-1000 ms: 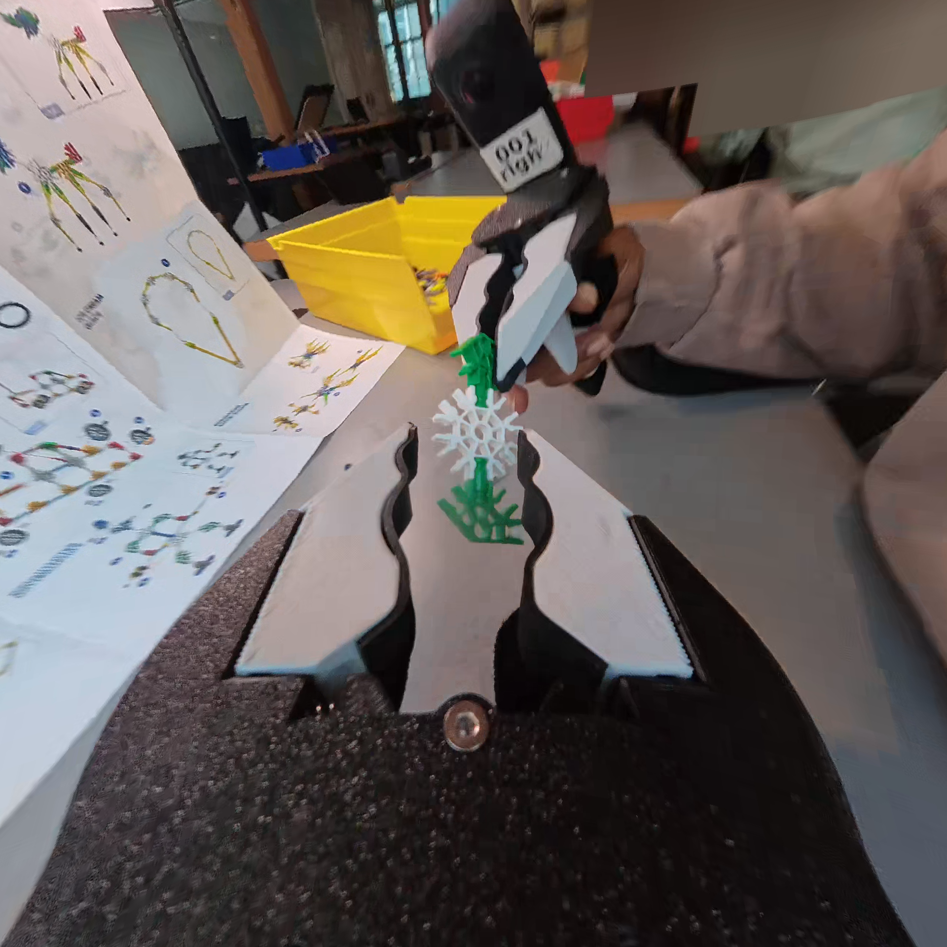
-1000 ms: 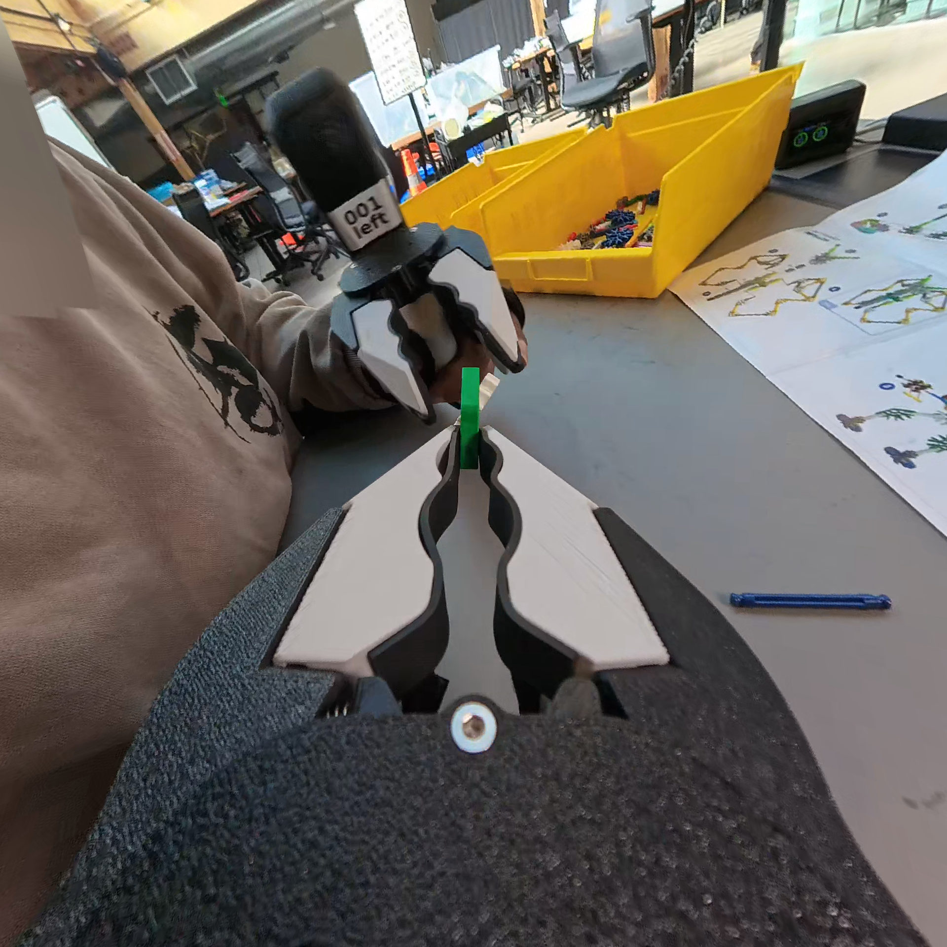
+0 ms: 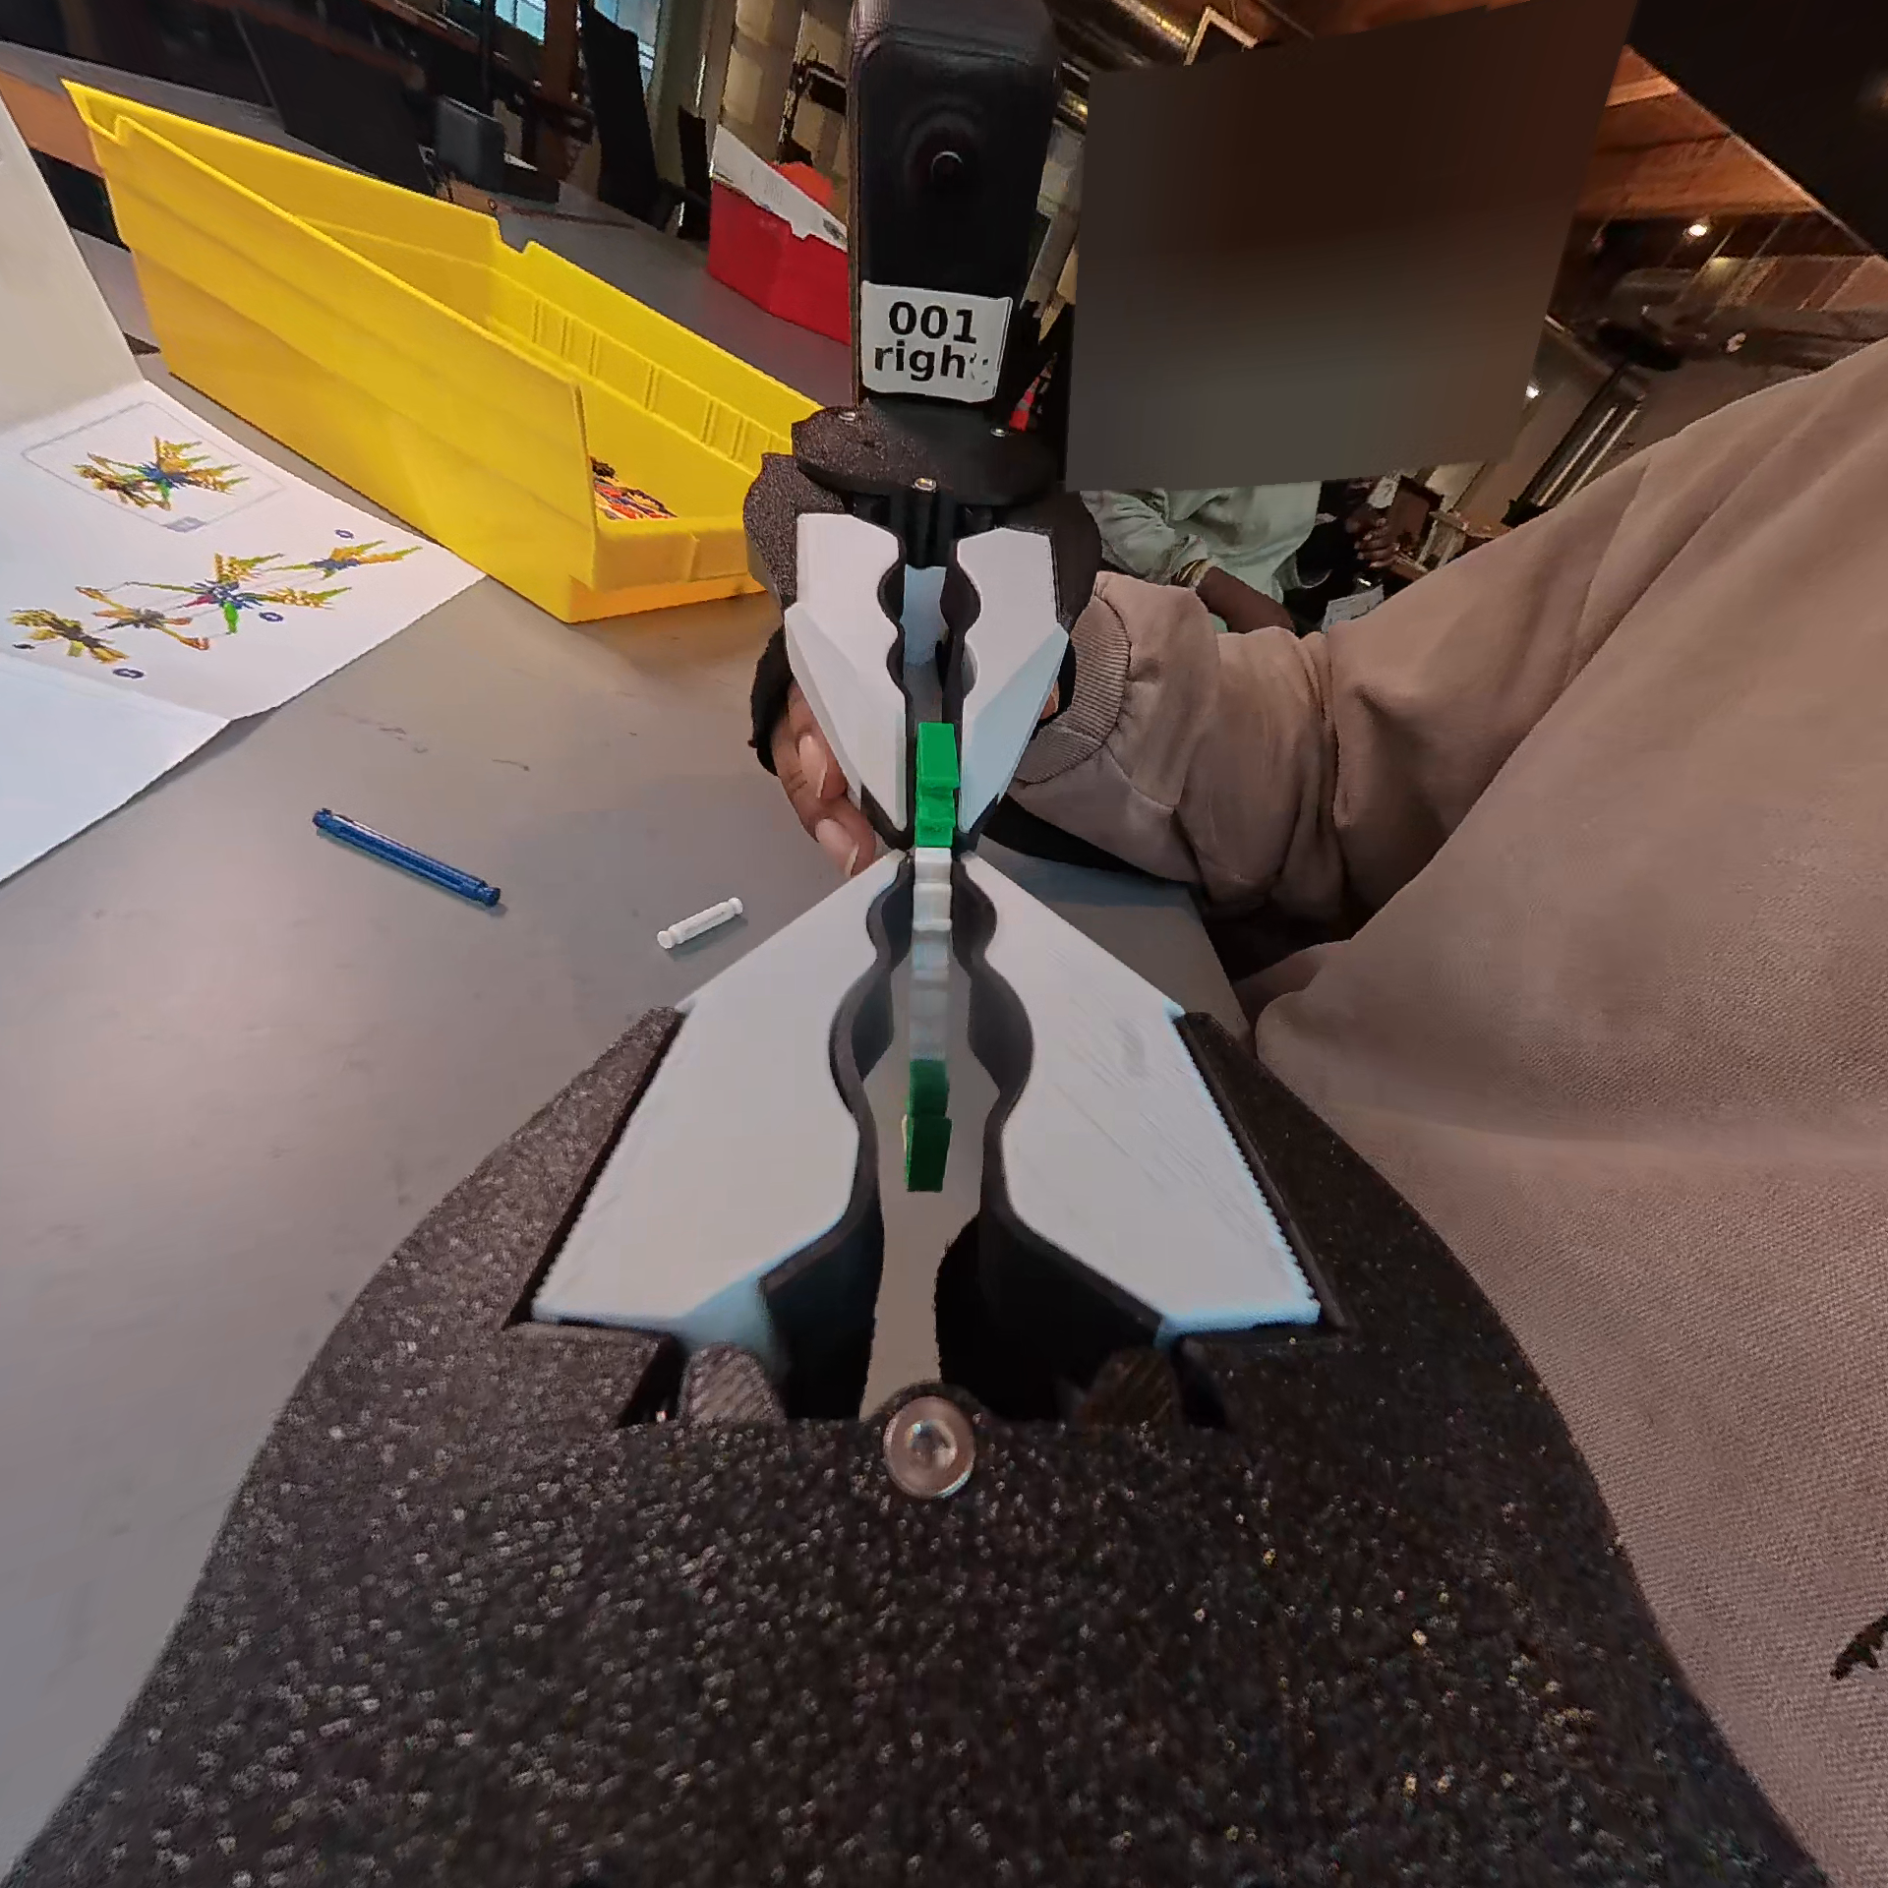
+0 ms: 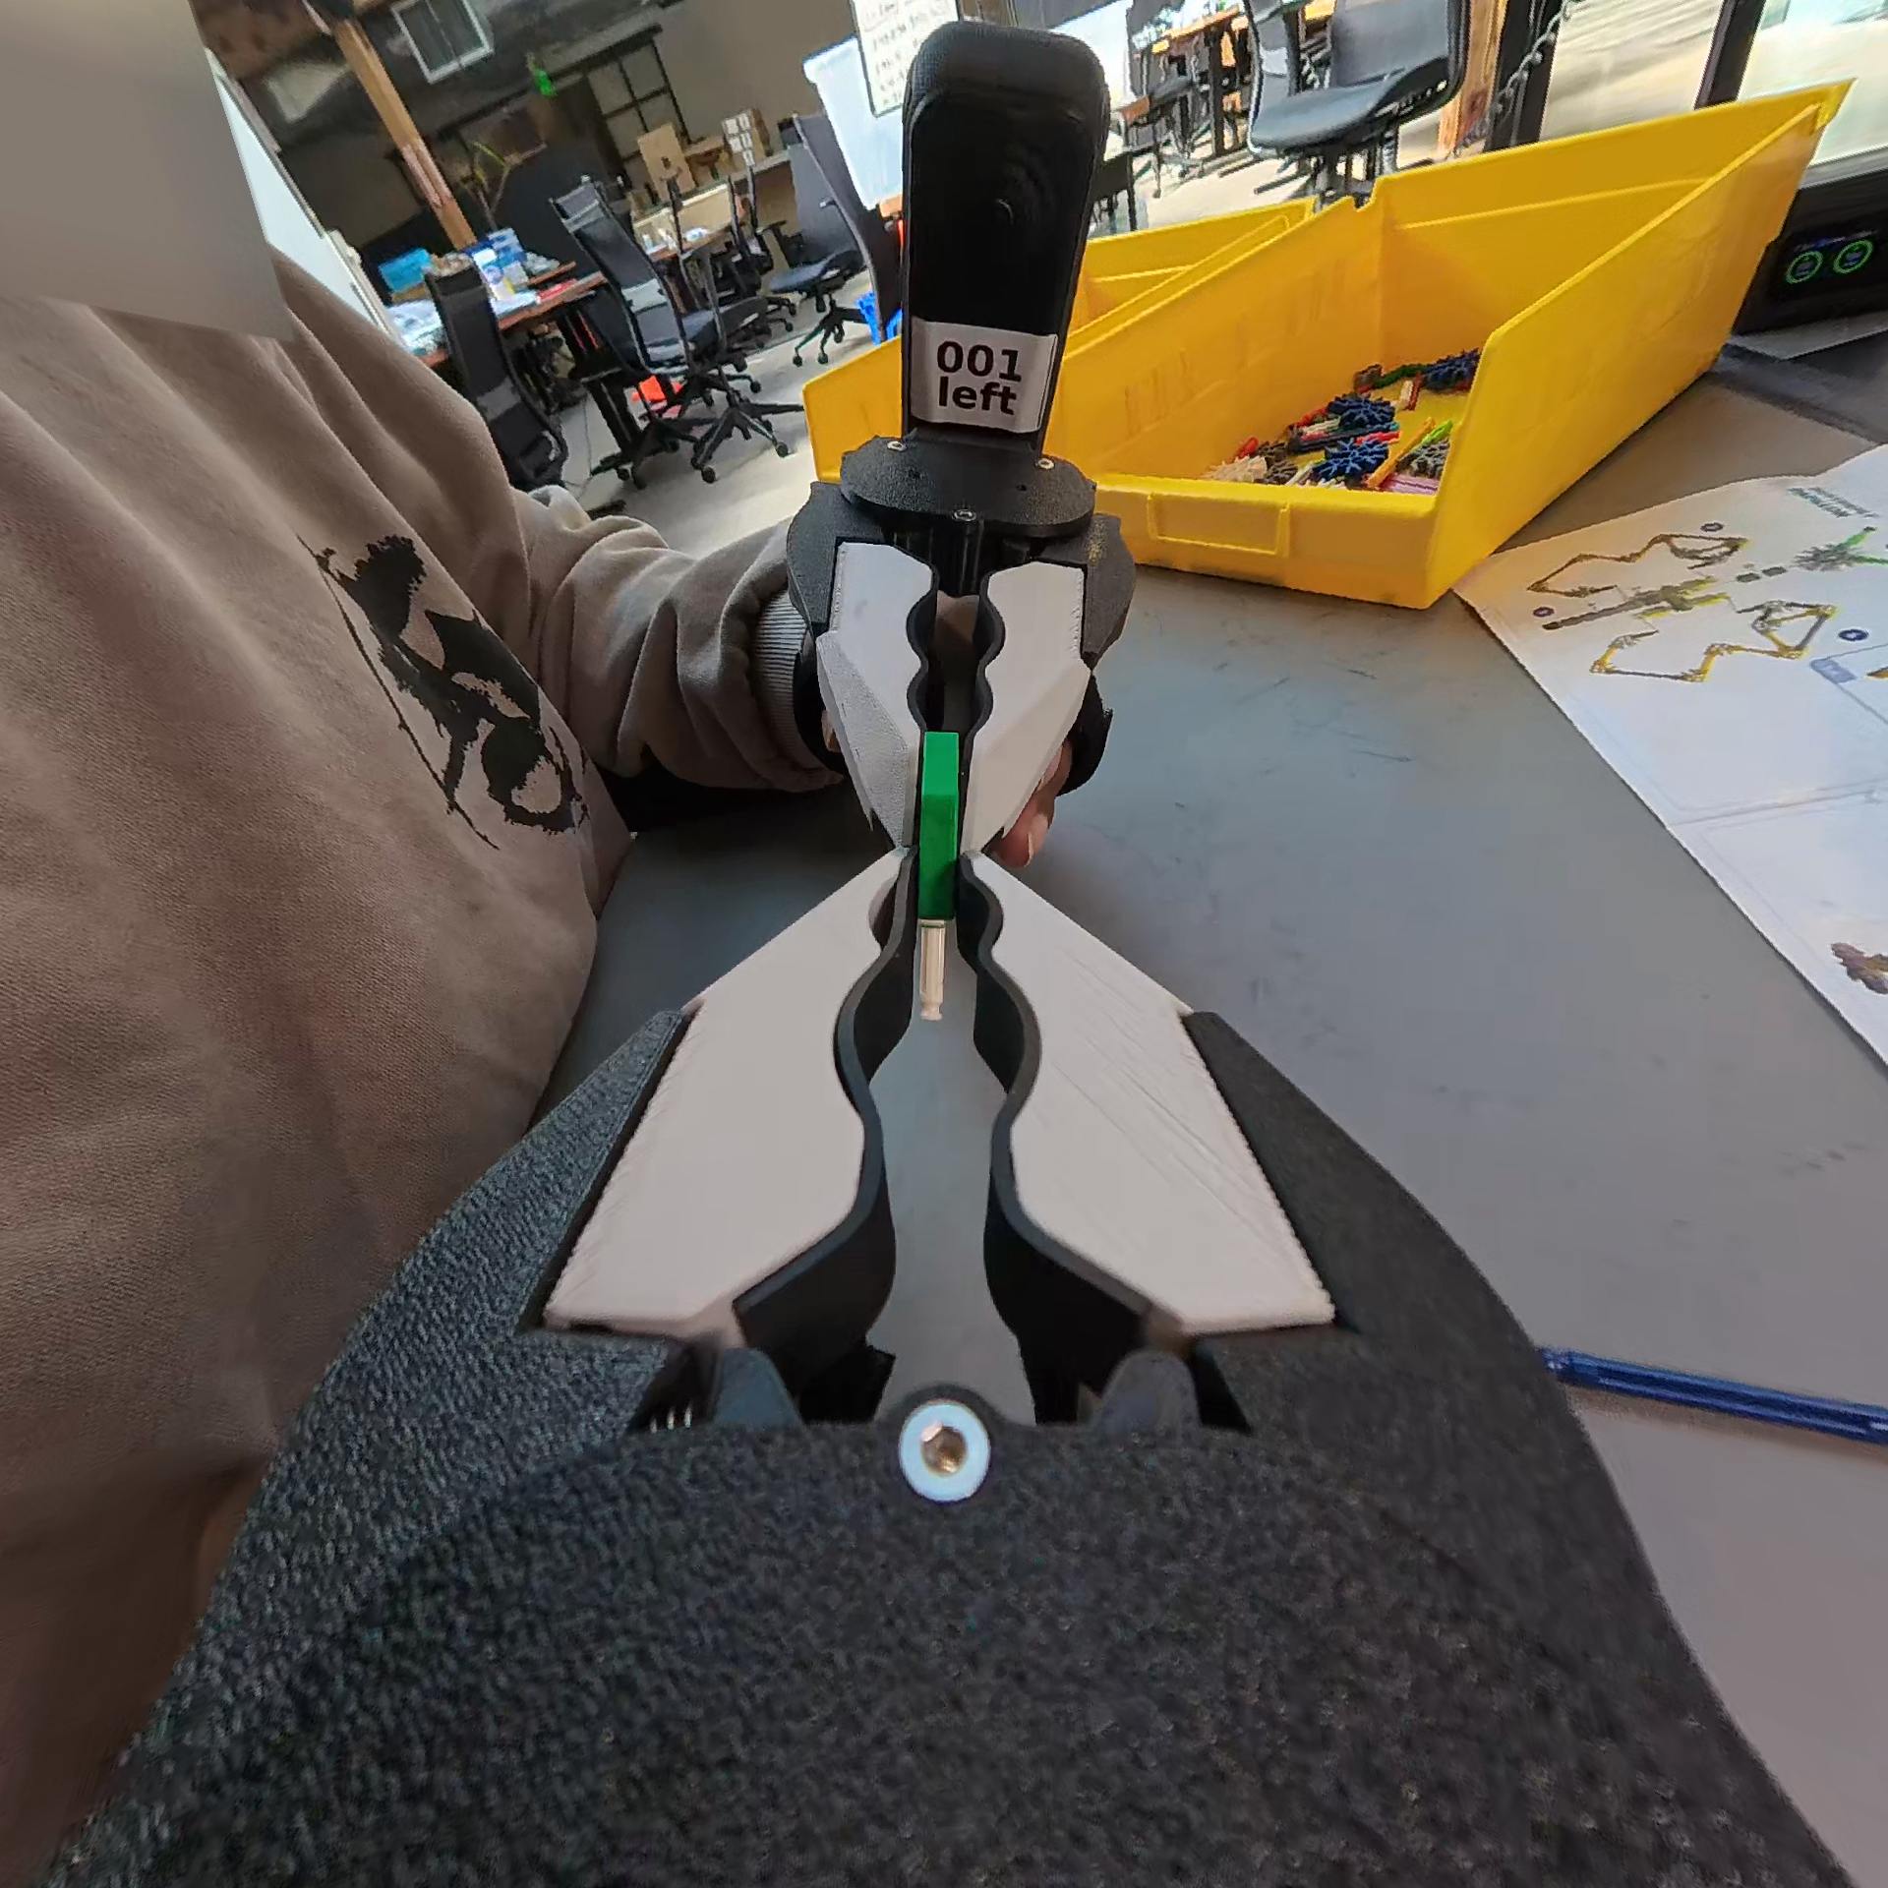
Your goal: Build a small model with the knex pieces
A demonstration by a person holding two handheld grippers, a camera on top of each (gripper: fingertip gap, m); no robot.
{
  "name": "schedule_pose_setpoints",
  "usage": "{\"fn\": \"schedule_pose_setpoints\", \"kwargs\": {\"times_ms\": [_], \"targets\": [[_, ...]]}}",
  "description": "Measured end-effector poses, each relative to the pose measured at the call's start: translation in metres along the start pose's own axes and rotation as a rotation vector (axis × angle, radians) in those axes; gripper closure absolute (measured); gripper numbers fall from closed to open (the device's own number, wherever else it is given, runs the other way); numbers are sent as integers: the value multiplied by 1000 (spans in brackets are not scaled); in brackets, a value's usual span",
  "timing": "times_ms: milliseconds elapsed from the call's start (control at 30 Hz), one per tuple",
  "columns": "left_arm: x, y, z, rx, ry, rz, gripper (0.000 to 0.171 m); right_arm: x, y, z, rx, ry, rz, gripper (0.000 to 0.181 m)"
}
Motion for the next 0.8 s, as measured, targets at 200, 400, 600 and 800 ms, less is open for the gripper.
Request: {"fn": "schedule_pose_setpoints", "kwargs": {"times_ms": [200,400,600,800], "targets": [[-9,2,13,-65,-68,-28,167,2,-3,19,-18,24,54,175],[-11,1,10,-99,-52,-55,167,3,-4,13,-15,-62,56,176],[-7,14,-6,-101,20,16,167,-2,-16,-8,6,-49,-10,175],[-10,25,-5,-87,5,83,167,-7,-26,-8,-52,-14,-101,166]]}}
Point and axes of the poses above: each gripper's, where its closed fingertips meet, x out along the fingers, z out of its top, y = z × x across the jaws, the point moved 2 cm from there along -x, back along the fingers, and after that the axes turned 8 degrees about -y, right-handed, at the moved point
